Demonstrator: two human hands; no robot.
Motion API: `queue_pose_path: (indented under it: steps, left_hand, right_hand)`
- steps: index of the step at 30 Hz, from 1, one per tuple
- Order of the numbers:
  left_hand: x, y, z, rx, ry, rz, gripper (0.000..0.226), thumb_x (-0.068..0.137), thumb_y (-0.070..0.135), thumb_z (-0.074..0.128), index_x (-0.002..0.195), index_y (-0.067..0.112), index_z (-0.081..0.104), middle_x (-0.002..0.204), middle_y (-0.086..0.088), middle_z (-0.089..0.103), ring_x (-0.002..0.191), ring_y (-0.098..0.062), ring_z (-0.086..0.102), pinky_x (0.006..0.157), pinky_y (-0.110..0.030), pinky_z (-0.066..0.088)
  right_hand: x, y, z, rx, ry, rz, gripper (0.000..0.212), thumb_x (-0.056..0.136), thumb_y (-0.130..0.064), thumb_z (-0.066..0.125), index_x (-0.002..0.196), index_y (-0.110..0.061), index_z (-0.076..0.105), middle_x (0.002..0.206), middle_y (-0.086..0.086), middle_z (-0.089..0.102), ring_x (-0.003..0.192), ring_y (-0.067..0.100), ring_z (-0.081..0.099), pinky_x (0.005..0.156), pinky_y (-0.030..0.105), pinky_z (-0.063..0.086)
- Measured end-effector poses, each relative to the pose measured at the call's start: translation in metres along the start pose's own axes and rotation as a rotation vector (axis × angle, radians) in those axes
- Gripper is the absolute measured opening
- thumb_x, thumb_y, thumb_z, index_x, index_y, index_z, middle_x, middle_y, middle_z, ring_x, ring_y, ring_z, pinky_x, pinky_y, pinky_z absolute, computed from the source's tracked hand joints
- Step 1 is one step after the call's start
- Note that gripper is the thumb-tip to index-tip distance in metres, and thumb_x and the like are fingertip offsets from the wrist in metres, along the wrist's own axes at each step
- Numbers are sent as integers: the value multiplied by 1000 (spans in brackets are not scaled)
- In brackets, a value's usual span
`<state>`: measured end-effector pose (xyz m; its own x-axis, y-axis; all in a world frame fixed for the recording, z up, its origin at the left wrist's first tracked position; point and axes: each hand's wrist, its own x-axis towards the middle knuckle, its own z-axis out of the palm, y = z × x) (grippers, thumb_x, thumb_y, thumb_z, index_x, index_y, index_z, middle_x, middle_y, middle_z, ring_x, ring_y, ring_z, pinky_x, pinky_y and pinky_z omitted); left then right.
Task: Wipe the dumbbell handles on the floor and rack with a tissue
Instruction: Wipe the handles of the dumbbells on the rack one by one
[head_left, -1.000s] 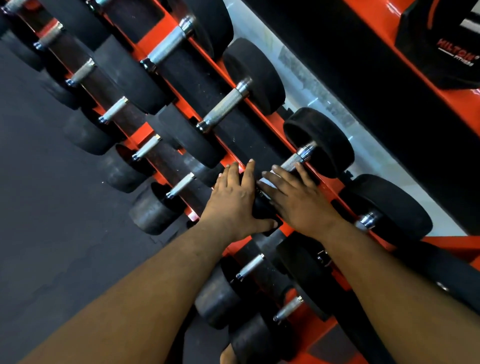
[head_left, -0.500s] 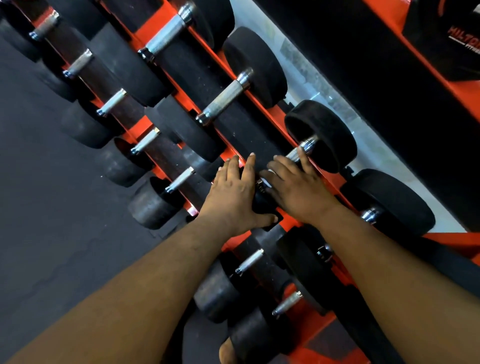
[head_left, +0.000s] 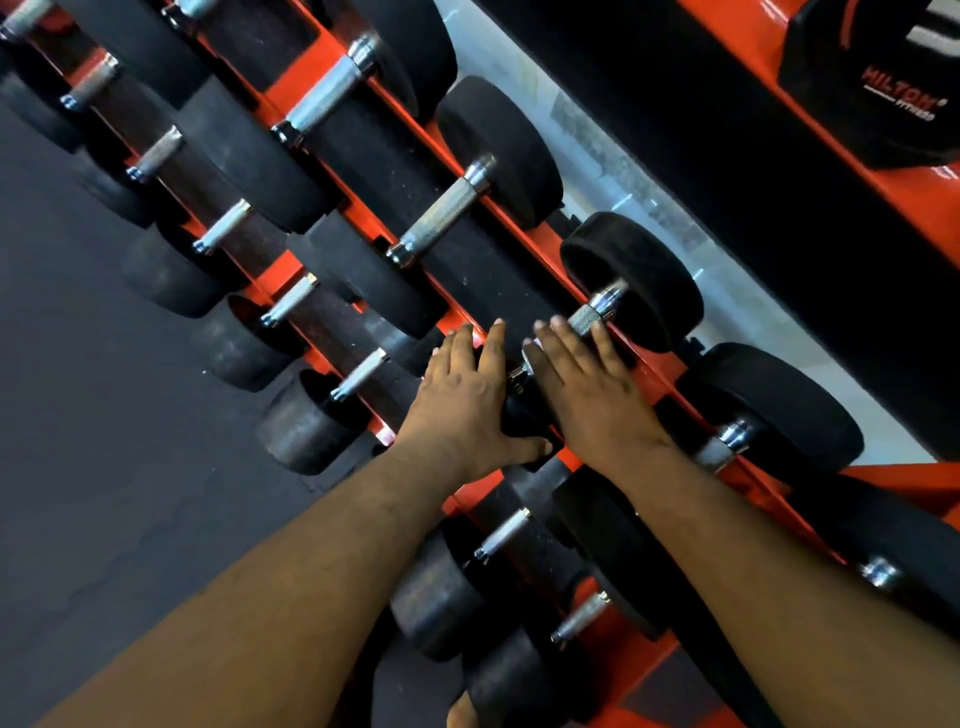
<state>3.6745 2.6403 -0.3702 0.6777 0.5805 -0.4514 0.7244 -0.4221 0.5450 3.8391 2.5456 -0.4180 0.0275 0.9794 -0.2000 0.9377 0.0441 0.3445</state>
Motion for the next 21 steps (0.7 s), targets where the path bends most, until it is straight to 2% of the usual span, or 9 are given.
queue_pose_path:
  steps: [3, 5, 9, 12, 14, 17, 19, 21]
  left_hand:
    - [-1, 1, 0, 8, 1, 3, 140, 65, 69, 80, 161, 21, -10, 167, -19, -2, 155, -32, -4, 125, -44, 2]
    - [-1, 2, 0, 2, 6, 2, 140, 65, 69, 80, 161, 22, -10, 167, -18, -2, 155, -33, -4, 124, -43, 2]
    - [-1, 1, -1, -1, -4, 4, 139, 65, 69, 80, 161, 22, -8, 167, -20, -2, 155, -33, -4, 125, -42, 2]
    - [-1, 1, 0, -2, -9, 2, 138, 65, 69, 79, 161, 22, -8, 167, -20, -1, 155, -33, -4, 125, -43, 2]
    - [-1, 2, -1, -4, -8, 3, 138, 65, 69, 79, 161, 22, -7, 167, -21, -1, 155, -33, -4, 125, -43, 2]
    - [-2, 2, -3, -1, -17, 4, 138, 65, 69, 79, 161, 22, -8, 167, -20, -2, 155, -33, -5, 125, -43, 2]
    - [-2, 2, -5, 6, -40, -1, 140, 66, 69, 80, 160, 22, -12, 167, -21, -5, 155, -34, -7, 125, -45, 2]
    - [1, 2, -9, 24, -84, 3, 142, 67, 69, 80, 159, 23, -19, 166, -22, -10, 155, -35, -11, 125, -45, -1]
  right_hand:
    - [1, 12, 0, 51, 44, 169, 70, 96, -15, 43, 159, -6, 14, 166, 18, 12, 155, 33, 6, 124, 53, 8]
    - [3, 6, -1, 98, 39, 220, 69, 95, -11, 38, 159, -3, 13, 166, 21, 9, 154, 35, 5, 125, 53, 8]
    - [0, 2, 2, 74, 64, -99, 63, 92, -23, 47, 152, -6, 37, 160, 17, 32, 152, 34, 22, 123, 56, 15]
    - [6, 15, -4, 128, 106, -217, 56, 93, -17, 31, 145, -9, 50, 153, 13, 46, 147, 30, 35, 120, 57, 24]
    - [8, 15, -8, 112, 122, -277, 56, 92, -17, 27, 140, -9, 55, 145, 10, 55, 142, 28, 44, 119, 56, 27]
    - [0, 14, -7, 118, 139, -309, 53, 93, -18, 31, 139, -9, 56, 142, 6, 59, 140, 25, 47, 119, 54, 27]
    - [-16, 17, -7, 174, 152, -305, 53, 92, -17, 34, 139, -11, 57, 142, 4, 59, 140, 23, 47, 117, 55, 32]
    - [-32, 16, -9, 322, 133, -181, 49, 91, -13, 41, 136, -14, 62, 135, 3, 65, 133, 24, 55, 111, 50, 42]
